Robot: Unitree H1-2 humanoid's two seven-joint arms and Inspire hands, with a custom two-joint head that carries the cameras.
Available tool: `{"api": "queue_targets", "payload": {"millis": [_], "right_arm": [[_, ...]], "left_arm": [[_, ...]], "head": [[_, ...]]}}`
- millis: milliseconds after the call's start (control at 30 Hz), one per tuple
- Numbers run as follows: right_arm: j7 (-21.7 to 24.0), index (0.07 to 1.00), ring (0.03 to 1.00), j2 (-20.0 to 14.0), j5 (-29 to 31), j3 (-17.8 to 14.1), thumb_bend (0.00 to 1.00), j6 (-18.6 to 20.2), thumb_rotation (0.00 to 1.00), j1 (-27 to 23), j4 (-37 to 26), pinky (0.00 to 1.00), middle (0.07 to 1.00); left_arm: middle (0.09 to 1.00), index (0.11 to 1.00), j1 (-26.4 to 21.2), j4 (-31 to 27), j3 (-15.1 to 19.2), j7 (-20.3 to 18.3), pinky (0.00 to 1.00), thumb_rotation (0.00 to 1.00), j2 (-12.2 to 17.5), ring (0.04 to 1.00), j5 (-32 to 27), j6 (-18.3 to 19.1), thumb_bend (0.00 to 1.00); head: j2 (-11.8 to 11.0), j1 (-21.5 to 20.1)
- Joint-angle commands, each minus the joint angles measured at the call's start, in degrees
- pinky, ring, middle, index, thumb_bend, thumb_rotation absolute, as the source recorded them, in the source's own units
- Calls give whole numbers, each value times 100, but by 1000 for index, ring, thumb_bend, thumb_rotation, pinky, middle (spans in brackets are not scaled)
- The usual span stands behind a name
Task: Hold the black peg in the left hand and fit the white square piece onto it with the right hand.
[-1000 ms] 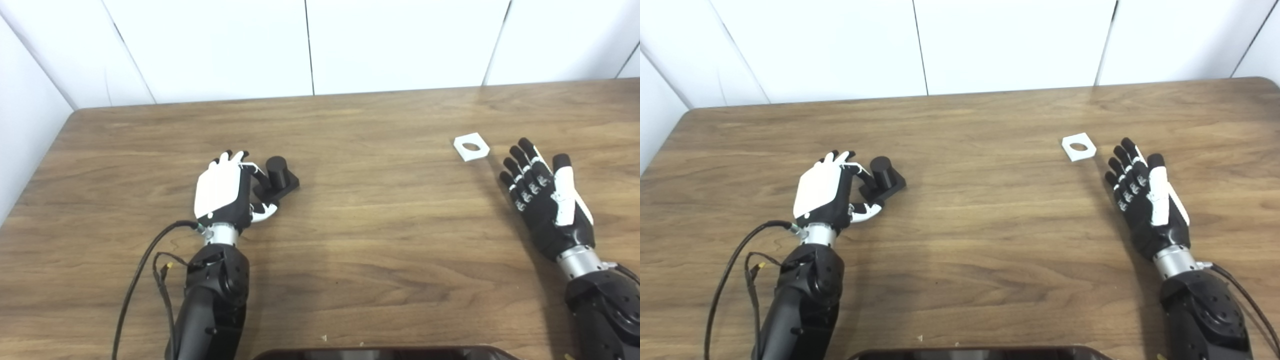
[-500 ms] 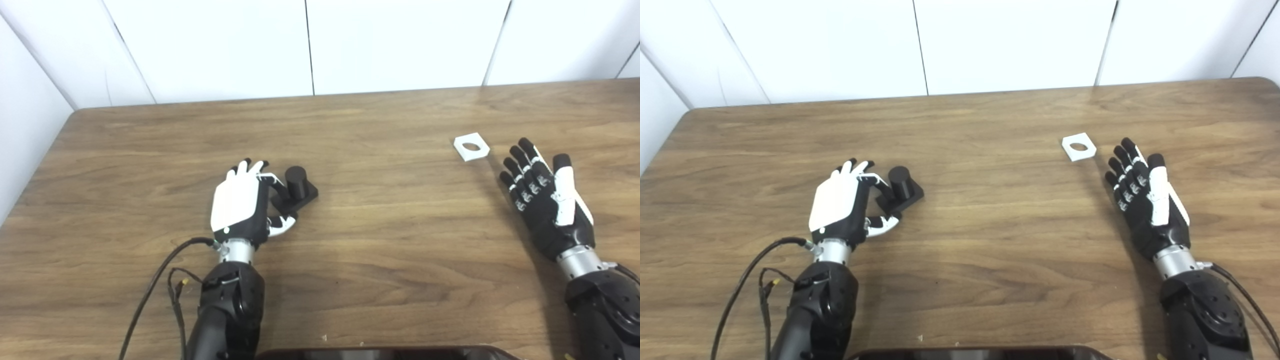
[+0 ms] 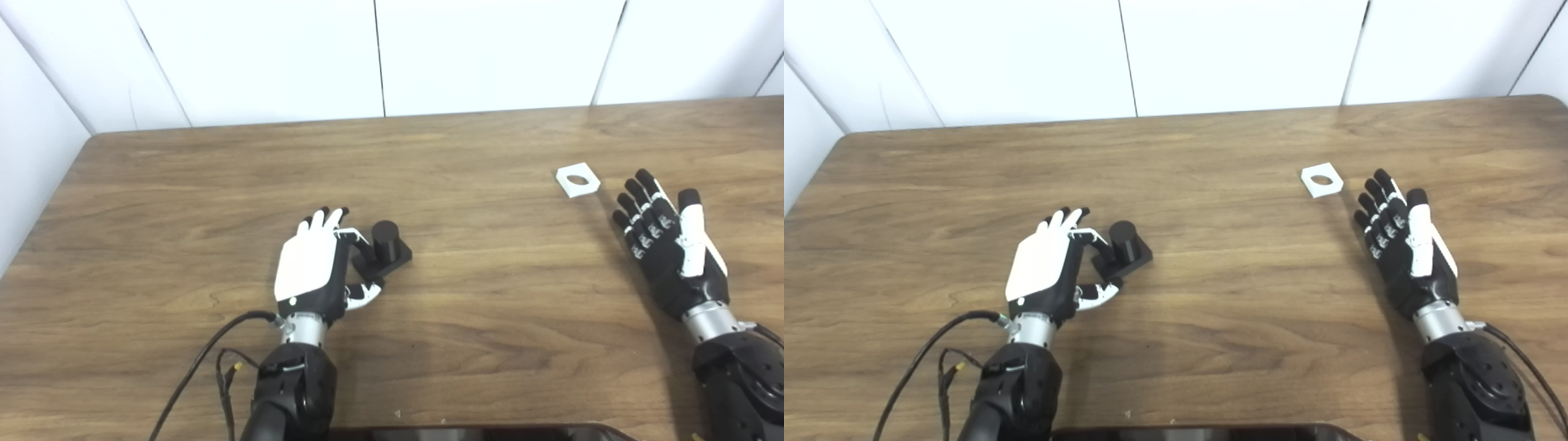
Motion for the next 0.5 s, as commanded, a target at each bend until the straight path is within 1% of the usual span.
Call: {"api": "queue_targets", "payload": {"millis": [0, 233, 467], "right_arm": [[-11, 1000, 1000, 12, 16, -2, 628, 23, 1000, -12, -55, 1000, 1000], [-20, 1000, 1000, 25, 40, -25, 626, 39, 1000, -30, -41, 1000, 1000], [-17, 1000, 1000, 14, 18, -15, 623, 49, 1000, -41, -31, 1000, 1000]], "left_arm": [[949, 493, 33, -261, -74, 62, 1000, 59, 9, 1000, 59, -187, 517], [940, 493, 288, -453, -196, 21, 1000, 59, -34, 1000, 140, -361, 519], [933, 493, 369, -471, -273, 1, 1000, 60, -48, 1000, 227, -444, 517]], "head": [[14, -7], [12, 4], [-2, 29]]}}
